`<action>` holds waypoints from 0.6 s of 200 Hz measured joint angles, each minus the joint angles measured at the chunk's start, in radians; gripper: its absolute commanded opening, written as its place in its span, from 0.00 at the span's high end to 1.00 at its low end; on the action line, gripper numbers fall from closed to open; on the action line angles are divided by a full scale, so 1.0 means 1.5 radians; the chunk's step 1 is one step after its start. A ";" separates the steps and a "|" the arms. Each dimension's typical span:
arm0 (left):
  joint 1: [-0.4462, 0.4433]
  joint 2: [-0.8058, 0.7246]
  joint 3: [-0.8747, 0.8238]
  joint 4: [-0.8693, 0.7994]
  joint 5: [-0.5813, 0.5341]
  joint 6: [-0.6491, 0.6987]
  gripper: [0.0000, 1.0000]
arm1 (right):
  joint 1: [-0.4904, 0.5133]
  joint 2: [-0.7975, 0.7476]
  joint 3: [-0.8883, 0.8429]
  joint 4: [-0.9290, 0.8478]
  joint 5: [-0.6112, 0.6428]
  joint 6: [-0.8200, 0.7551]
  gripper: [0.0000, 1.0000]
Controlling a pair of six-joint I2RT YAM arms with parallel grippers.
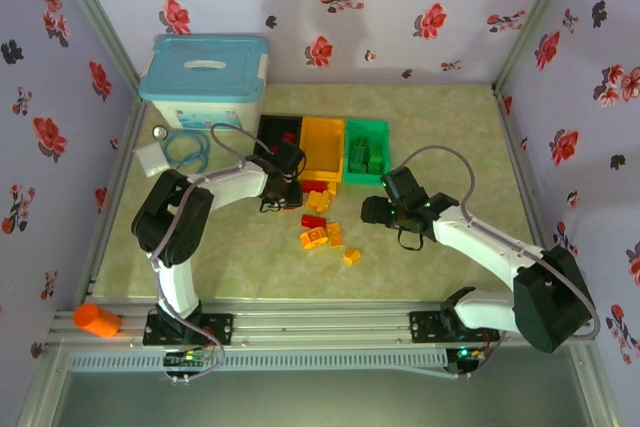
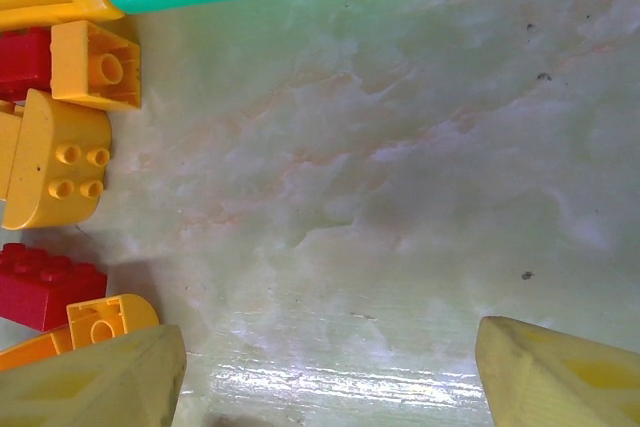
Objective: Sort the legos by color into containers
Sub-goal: Pick up the lego from the center of the table, then place the lego in the container.
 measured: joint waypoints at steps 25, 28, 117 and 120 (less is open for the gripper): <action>0.000 -0.014 -0.006 -0.008 -0.014 0.008 0.71 | 0.000 -0.001 -0.003 0.000 0.000 0.000 0.23; 0.000 -0.017 -0.007 -0.010 -0.015 0.008 0.71 | 0.000 -0.001 -0.003 0.000 0.000 0.000 0.24; 0.066 -0.086 0.126 -0.084 -0.043 0.070 0.72 | 0.000 -0.019 -0.020 0.000 0.000 0.010 0.25; 0.070 -0.084 0.135 -0.087 -0.044 0.073 0.72 | 0.000 -0.019 -0.020 0.000 0.000 0.010 0.25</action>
